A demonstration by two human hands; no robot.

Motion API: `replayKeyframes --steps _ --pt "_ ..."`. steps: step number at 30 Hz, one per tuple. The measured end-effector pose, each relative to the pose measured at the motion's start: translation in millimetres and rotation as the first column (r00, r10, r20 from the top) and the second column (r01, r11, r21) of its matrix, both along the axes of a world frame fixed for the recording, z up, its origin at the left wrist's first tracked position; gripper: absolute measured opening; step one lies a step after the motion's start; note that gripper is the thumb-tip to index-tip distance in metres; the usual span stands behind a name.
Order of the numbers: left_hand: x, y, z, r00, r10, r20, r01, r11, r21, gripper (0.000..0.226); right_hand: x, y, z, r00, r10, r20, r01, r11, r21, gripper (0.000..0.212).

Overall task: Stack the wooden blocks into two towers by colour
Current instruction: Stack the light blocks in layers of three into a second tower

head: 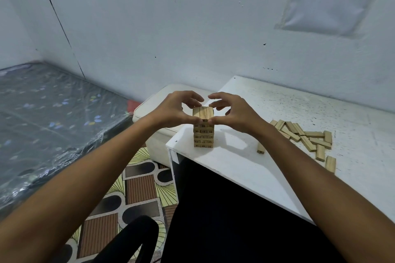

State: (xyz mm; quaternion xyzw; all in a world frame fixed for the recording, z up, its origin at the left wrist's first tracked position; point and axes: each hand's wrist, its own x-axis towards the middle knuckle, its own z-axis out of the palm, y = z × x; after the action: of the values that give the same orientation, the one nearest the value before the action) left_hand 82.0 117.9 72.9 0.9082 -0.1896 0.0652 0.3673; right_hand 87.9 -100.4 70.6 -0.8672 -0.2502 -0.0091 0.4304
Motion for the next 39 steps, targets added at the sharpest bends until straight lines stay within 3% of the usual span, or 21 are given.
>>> replayKeyframes --steps 20,24,26,30,35,39 --pt "2 1 0 1.000 -0.013 0.007 0.013 1.000 0.012 0.057 -2 1 -1 1.000 -0.010 0.017 0.010 1.000 0.000 0.067" --pt "-4 0 2 1.000 0.018 0.017 -0.016 0.998 -0.060 0.056 -4 0 0 0.999 -0.023 0.042 0.022 1.000 0.014 0.058" --pt "-5 -1 -1 0.998 0.057 -0.018 -0.059 0.983 -0.172 0.048 -6 -1 0 0.999 -0.051 0.020 0.049 0.997 0.067 0.048" --pt "-14 -7 -19 0.976 0.117 -0.183 -0.191 0.867 -0.461 0.066 -11 3 -10 0.983 -0.126 -0.132 0.157 0.952 0.261 0.032" --pt "-30 -32 -47 0.928 0.112 -0.356 -0.335 0.671 -0.661 0.071 -23 18 -26 0.899 -0.092 -0.429 0.303 0.836 0.457 0.068" --pt "-33 -50 -56 0.908 0.098 -0.407 -0.388 0.559 -0.733 0.073 -31 33 -38 0.873 -0.048 -0.485 0.340 0.773 0.535 0.081"
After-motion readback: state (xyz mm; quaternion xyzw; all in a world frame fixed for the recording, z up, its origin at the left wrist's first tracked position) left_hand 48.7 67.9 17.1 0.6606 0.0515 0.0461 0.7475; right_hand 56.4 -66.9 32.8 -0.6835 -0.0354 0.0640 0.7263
